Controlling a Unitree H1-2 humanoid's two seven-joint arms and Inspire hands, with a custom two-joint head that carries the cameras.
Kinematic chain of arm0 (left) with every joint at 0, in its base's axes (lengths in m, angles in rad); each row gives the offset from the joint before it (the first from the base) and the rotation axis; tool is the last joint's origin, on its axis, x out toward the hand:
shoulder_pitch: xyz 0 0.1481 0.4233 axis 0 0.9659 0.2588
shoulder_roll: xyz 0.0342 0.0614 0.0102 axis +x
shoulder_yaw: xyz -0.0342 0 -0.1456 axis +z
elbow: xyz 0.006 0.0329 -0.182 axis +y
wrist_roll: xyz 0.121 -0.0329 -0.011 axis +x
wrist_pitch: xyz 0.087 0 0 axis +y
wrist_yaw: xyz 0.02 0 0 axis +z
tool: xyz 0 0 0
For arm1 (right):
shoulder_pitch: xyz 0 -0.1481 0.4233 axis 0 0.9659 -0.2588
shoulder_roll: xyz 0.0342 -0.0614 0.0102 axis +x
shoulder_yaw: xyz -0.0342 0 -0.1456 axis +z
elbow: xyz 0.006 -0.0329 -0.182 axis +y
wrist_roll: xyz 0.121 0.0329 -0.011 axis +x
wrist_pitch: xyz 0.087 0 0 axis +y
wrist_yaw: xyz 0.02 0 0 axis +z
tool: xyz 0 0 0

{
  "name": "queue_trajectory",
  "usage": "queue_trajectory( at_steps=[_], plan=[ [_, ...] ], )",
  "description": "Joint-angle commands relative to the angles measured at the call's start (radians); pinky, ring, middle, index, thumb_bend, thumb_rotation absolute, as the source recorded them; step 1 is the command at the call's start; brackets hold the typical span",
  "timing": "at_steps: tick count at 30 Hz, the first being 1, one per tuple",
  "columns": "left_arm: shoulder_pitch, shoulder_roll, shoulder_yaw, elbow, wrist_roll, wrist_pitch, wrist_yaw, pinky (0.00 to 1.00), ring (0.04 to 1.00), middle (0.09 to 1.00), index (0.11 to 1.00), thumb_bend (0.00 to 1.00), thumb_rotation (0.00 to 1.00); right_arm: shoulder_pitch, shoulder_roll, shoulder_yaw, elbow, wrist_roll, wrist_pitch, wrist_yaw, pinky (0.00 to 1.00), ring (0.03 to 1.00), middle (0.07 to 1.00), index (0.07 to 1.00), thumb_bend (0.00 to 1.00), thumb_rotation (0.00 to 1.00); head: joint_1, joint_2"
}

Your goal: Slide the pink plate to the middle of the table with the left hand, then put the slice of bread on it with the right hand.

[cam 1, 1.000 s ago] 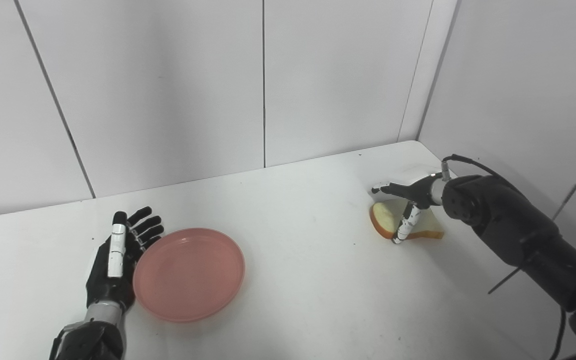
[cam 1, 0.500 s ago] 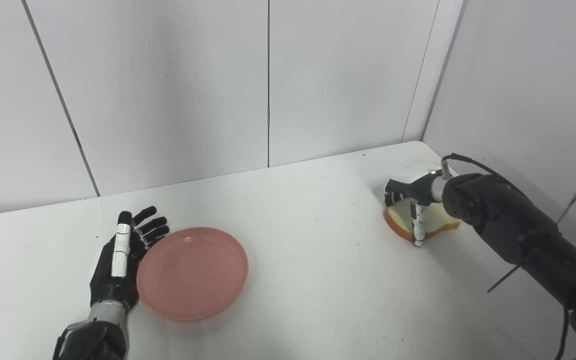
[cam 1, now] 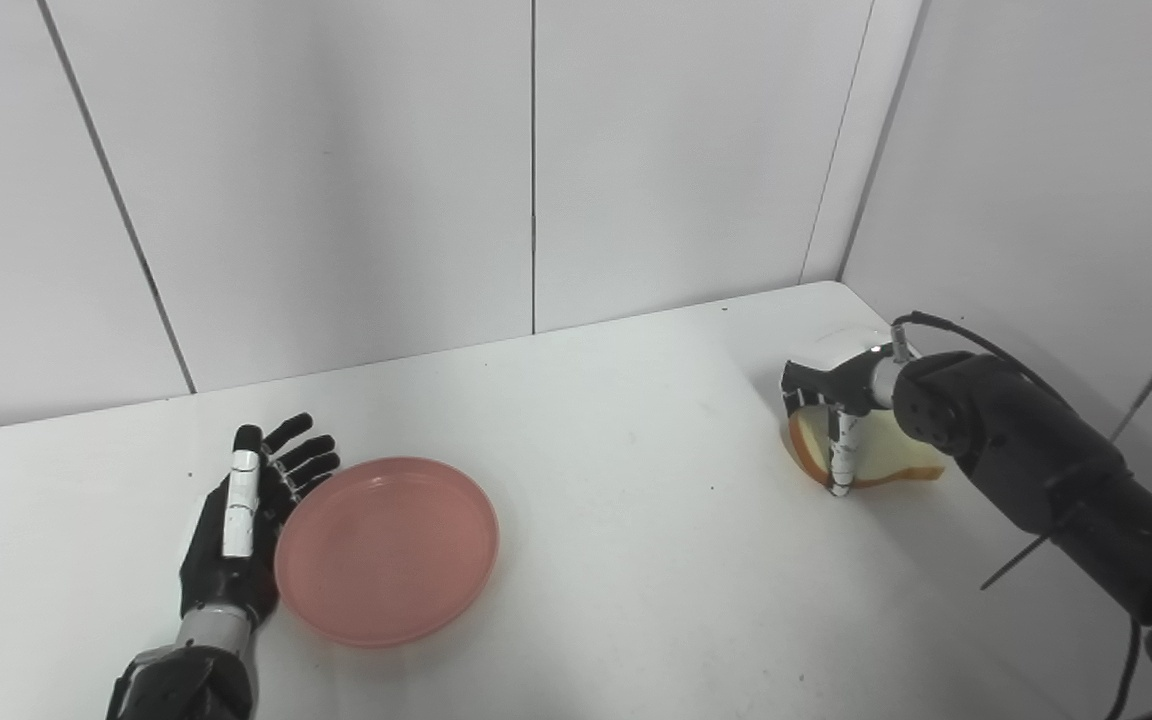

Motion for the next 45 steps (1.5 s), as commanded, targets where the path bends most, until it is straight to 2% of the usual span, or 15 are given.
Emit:
queue_trajectory(
  at_steps=[1,5,7,10,12,16,18,20,21,22,28,31,35,41,45],
  plan=[
    [0.046,-0.008,-0.007,0.040,0.003,0.091,0.007,0.74,0.712,0.699,0.728,0.89,0.89,-0.004,-0.028,-0.012,-0.029,0.000,-0.011,-0.006,0.28,0.356,0.423,0.504,0.53,0.00,0.004,0.001],
    [0.048,-0.012,-0.008,0.033,-0.001,0.096,0.009,0.74,0.713,0.704,0.735,0.88,0.89,-0.007,-0.031,-0.028,-0.074,0.022,-0.041,-0.012,0.21,0.280,0.394,0.505,0.52,0.00,0.011,0.003],
    [0.048,-0.014,-0.010,0.033,0.003,0.096,0.013,0.74,0.711,0.704,0.733,0.88,0.89,-0.020,-0.033,-0.029,-0.129,0.020,-0.044,0.008,0.23,0.300,0.403,0.507,0.52,0.00,0.018,0.003],
    [0.047,-0.017,-0.011,0.032,0.004,0.098,0.015,0.74,0.704,0.702,0.731,0.87,0.89,-0.039,-0.026,-0.034,-0.226,0.017,-0.012,0.063,0.22,0.298,0.400,0.507,0.52,0.00,0.021,0.003],
    [0.047,-0.019,-0.011,0.033,0.005,0.097,0.016,0.73,0.700,0.698,0.729,0.88,0.89,-0.051,-0.016,-0.047,-0.279,0.035,-0.021,0.074,0.22,0.295,0.399,0.510,0.52,0.00,0.024,0.003],
    [0.048,-0.024,-0.013,0.031,0.009,0.094,0.018,0.74,0.695,0.693,0.729,0.88,0.89,-0.087,0.002,-0.047,-0.390,0.037,-0.025,0.117,0.21,0.283,0.464,0.487,0.53,0.00,0.037,0.003],
    [0.046,-0.031,-0.015,0.032,0.014,0.093,0.024,0.74,0.695,0.694,0.728,0.87,0.90,-0.109,0.011,-0.048,-0.443,0.049,-0.031,0.139,0.20,0.274,0.469,0.485,0.53,0.00,0.070,0.002],
    [0.045,-0.037,-0.017,0.032,0.016,0.093,0.028,0.74,0.697,0.696,0.728,0.87,0.90,-0.125,0.019,-0.050,-0.472,0.059,-0.033,0.155,0.19,0.264,0.471,0.484,0.53,0.00,0.084,0.002],
    [0.045,-0.039,-0.018,0.032,0.018,0.093,0.029,0.75,0.700,0.703,0.727,0.86,0.90,-0.133,0.023,-0.048,-0.484,0.063,-0.033,0.163,0.19,0.266,0.420,0.500,0.53,0.00,0.094,0.003],
    [0.045,-0.043,-0.020,0.032,0.019,0.092,0.031,0.75,0.701,0.705,0.728,0.86,0.90,-0.142,0.027,-0.045,-0.495,0.065,-0.039,0.171,0.19,0.270,0.412,0.503,0.52,0.00,0.110,0.003],
    [0.047,-0.067,-0.031,0.038,0.028,0.086,0.046,0.76,0.710,0.713,0.731,0.87,0.91,-0.167,0.072,-0.038,-0.540,0.065,-0.060,0.194,0.29,0.375,0.453,0.499,0.53,0.00,0.179,0.001],
    [0.048,-0.079,-0.035,0.041,0.034,0.083,0.055,0.77,0.713,0.715,0.729,0.85,0.92,-0.172,0.099,-0.039,-0.556,0.059,-0.046,0.215,0.28,0.361,0.444,0.503,0.53,0.00,0.202,0.001],
    [0.046,-0.101,-0.032,0.048,0.040,0.071,0.069,0.77,0.717,0.714,0.733,0.83,0.91,-0.184,0.126,-0.035,-0.556,0.059,-0.064,0.226,0.31,0.382,0.446,0.510,0.53,0.00,0.254,-0.006],
    [0.049,-0.127,-0.043,0.061,0.058,0.061,0.096,0.76,0.729,0.715,0.718,0.82,0.92,-0.208,0.178,-0.018,-0.523,0.064,-0.104,0.208,0.27,0.352,0.419,0.515,0.53,0.00,0.336,-0.031],
    [0.053,-0.134,-0.042,0.077,0.060,0.040,0.098,0.76,0.725,0.713,0.714,0.81,0.91,-0.226,0.234,-0.010,-0.482,0.069,-0.132,0.177,0.32,0.404,0.446,0.508,0.53,0.00,0.363,-0.033]
  ],
)
